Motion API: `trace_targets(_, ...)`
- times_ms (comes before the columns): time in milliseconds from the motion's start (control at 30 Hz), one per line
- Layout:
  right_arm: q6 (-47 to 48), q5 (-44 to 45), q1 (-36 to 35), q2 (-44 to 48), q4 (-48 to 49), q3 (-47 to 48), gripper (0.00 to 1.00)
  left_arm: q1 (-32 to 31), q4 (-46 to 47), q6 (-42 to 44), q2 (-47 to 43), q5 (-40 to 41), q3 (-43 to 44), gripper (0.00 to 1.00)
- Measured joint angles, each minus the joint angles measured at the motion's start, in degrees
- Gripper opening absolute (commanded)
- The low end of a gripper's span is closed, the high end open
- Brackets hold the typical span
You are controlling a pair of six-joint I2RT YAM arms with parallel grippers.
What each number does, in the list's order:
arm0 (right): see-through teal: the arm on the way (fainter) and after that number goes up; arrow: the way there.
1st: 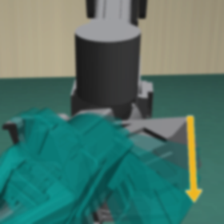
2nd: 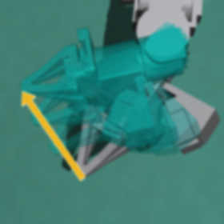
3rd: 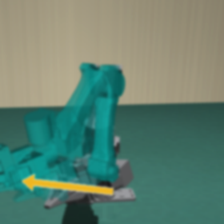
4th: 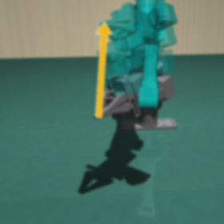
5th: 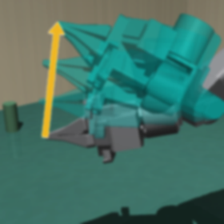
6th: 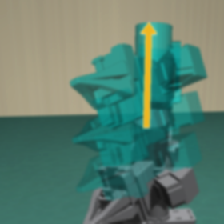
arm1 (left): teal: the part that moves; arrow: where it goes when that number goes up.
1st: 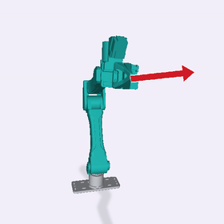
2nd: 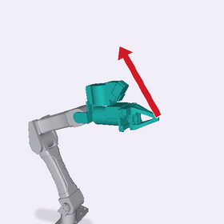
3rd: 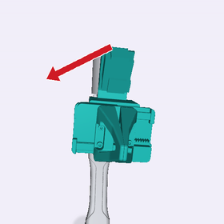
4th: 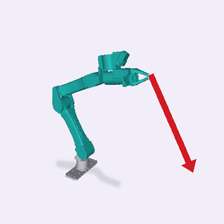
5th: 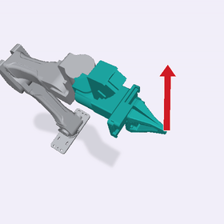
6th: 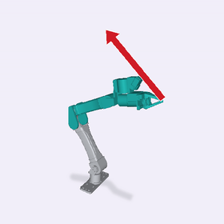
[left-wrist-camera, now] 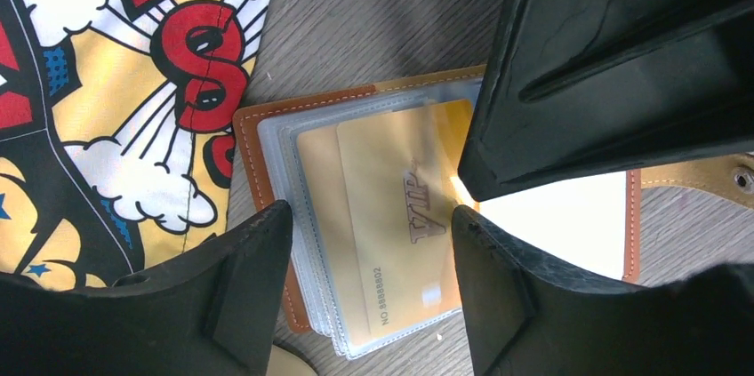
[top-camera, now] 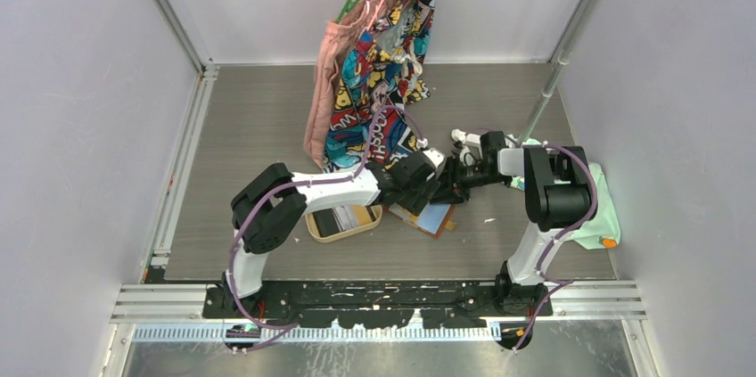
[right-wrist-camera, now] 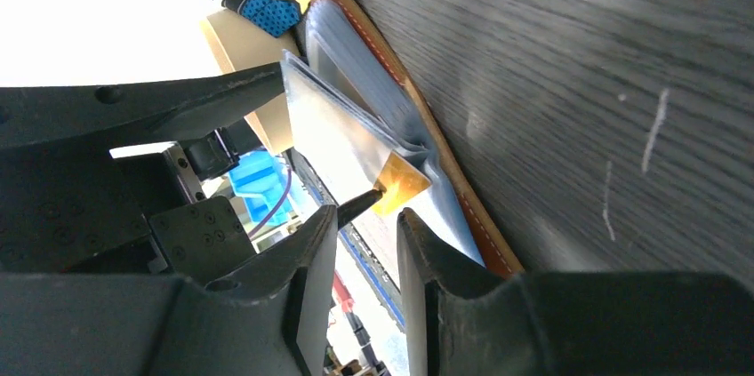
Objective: Put the credit cards into the card holder
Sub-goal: Insert the credit card into the card holder.
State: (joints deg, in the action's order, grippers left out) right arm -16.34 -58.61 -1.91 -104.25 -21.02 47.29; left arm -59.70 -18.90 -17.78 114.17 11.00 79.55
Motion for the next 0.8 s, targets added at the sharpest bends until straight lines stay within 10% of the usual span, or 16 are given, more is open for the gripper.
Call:
trace_targets(367,5.49,5.99,-0.11,4.76,-5.97,1.95,0.02,0.42,1.42,-0.81,-5.51,-2.51,-5.14,0.77)
trace_targets(600,6.27,11.26,-2.32,4.68,-9.53,2.89,0.01,1.97,8.20,0.15,-15.93,-4.37,-13.38,1.00)
trace_targets(667,6.08,12.26,-3.39,4.20,-9.92,2.93,0.01,3.41,9.84,0.13,-17.77,-5.01,-15.28,0.97)
trace_targets(800,5.40,13.70,-4.85,2.40,-10.23,2.97,0.01,7.39,11.74,-0.52,-18.16,-7.65,-17.44,0.60)
